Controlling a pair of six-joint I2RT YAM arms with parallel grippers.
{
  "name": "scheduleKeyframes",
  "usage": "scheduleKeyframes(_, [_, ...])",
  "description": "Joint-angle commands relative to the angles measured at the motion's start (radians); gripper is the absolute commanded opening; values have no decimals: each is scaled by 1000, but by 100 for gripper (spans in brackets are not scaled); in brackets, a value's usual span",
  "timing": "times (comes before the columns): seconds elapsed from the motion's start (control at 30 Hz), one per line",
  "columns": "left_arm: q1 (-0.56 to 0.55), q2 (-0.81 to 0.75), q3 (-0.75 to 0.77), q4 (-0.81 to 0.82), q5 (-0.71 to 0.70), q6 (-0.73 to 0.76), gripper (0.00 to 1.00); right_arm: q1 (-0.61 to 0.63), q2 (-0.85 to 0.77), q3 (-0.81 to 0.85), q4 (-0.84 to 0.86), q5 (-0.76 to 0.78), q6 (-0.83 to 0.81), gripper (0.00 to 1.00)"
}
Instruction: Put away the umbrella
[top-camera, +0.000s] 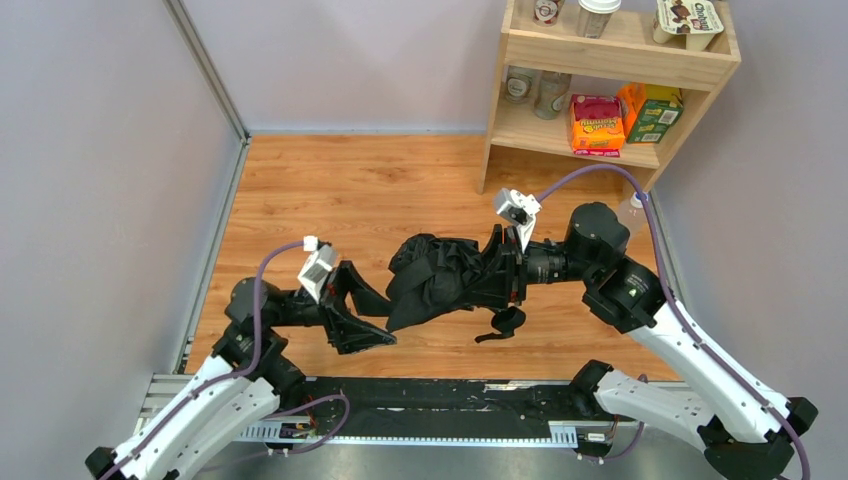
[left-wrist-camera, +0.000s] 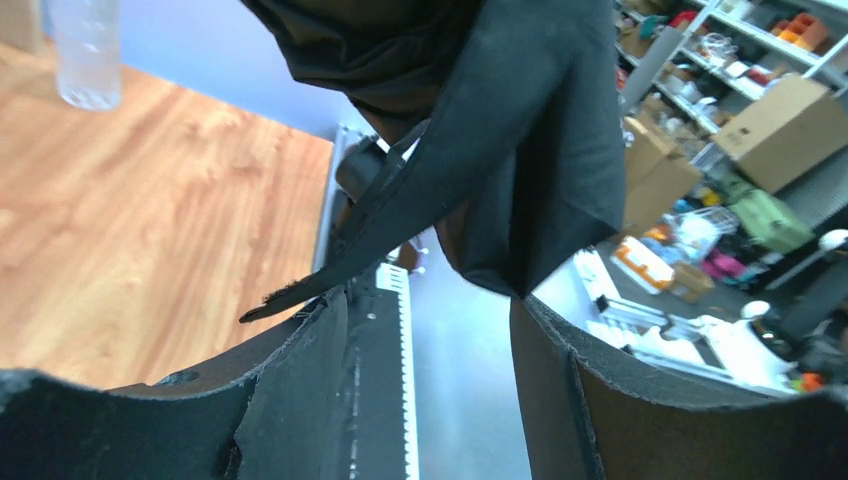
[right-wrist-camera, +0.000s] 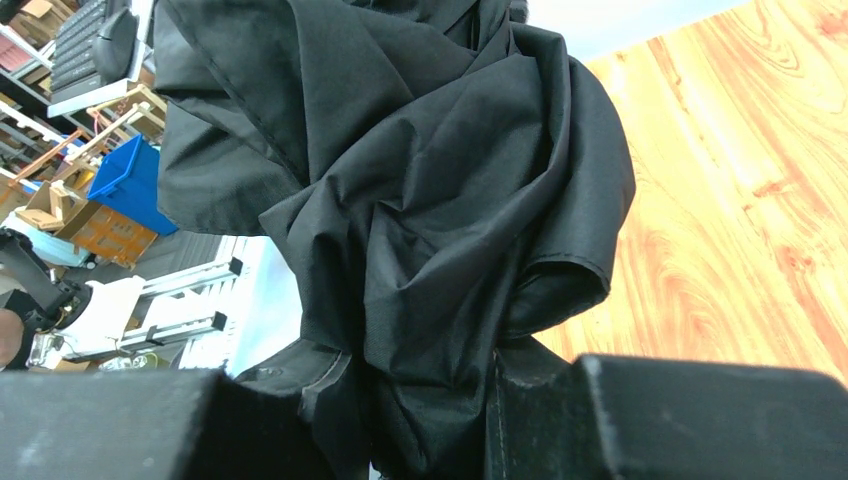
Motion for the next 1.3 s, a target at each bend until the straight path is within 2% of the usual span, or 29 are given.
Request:
scheduleKeyframes(0.0, [-3,-88,68,-186,-65,173,67,-1,-12,73,89,-59,36,0])
scheduleKeyframes(0.2, [-3,-90,136,-286,-77,248,67,-1,-27,96,61,-100,47,0])
scheduleKeyframes(0.37, [-3,-73,180,-283,-71,253,69,-1,-38,100,50,-122,58,0])
scheduleKeyframes(0.6, [-4,100,139,100,81,72,70,-1,-21,92,96,-132,70,0])
scheduleKeyframes(0.87, [-69,169,137,246,131,14,66,-1,5,106,113,-119,62,0])
scheduleKeyframes(0.93, [-98,186,136,261,137,11,61,-1,14,105,124,-119,65,0])
scheduleKeyframes(1.07, [-103,151,124,248,130,27,34,-1,20,114,95,-114,48,0])
scheduleKeyframes(1.13, [-103,123,140,115,124,114,22,-1,17,126,38,-106,12,0])
scheduleKeyframes(1.17, [-103,110,166,-26,113,155,16,0,14,132,2,-94,-13,0])
scheduleKeyframes(1.2, [-103,79,173,-97,101,219,8,-1,8,138,-35,-85,-34,0])
scheduleKeyframes(1.23, [-103,64,189,-199,72,245,7,-3,3,143,-67,-76,-59,0])
scheduleKeyframes(1.27, [-103,35,212,-263,37,306,0,-3,2,148,-109,-59,-86,0])
